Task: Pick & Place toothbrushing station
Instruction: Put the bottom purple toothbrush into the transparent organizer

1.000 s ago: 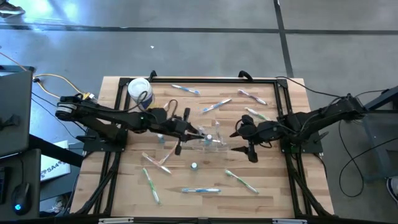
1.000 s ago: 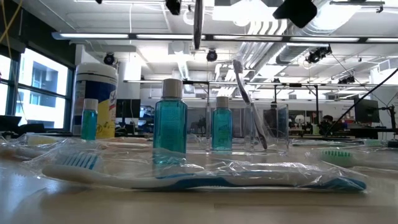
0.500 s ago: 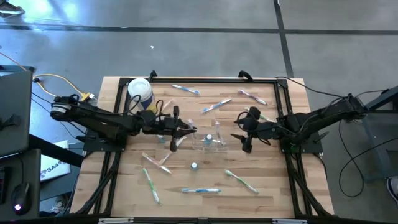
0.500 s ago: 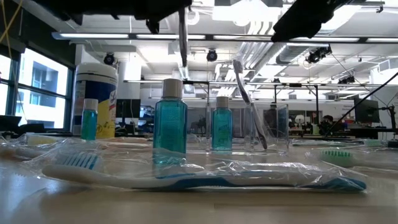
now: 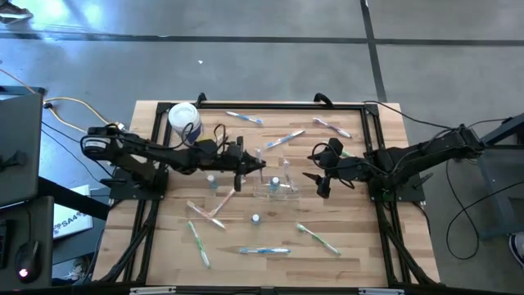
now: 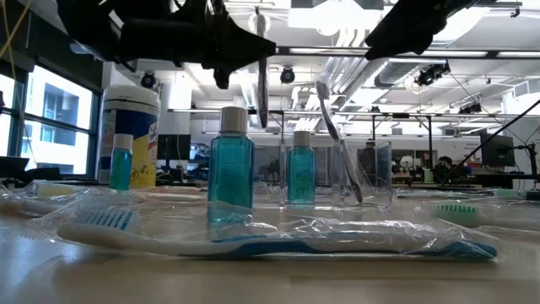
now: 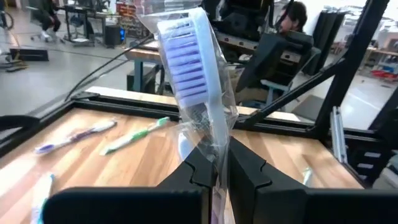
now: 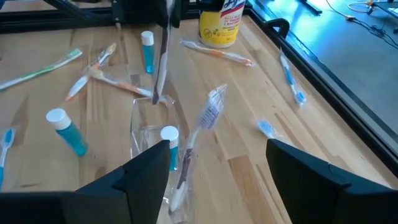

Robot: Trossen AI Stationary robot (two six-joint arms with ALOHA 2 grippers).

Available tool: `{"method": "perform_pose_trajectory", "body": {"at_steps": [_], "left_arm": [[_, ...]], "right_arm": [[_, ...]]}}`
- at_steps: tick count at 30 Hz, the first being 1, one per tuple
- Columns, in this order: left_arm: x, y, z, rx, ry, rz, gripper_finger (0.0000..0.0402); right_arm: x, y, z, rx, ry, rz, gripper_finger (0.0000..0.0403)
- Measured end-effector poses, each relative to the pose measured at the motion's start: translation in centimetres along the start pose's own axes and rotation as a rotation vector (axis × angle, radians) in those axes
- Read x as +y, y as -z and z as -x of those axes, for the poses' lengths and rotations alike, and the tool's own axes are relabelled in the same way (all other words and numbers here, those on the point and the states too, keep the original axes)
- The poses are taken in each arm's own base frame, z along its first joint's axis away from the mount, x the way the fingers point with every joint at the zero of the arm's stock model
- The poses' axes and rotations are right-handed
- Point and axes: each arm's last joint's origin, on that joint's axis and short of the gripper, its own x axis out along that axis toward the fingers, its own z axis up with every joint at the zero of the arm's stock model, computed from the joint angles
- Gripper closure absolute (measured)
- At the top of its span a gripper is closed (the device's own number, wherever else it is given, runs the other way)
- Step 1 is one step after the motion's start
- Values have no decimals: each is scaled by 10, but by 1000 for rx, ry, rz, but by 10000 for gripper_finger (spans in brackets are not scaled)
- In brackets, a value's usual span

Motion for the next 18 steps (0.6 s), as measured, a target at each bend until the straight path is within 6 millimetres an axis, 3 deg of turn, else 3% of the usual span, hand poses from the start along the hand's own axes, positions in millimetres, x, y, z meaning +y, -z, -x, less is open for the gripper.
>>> {"method": "perform_pose_trajectory", "body": {"at_steps": [18], "left_arm": [[-5,17,-7,58,12,22,385]], "right_arm": [[0,0,0,0,0,47,144]]}}
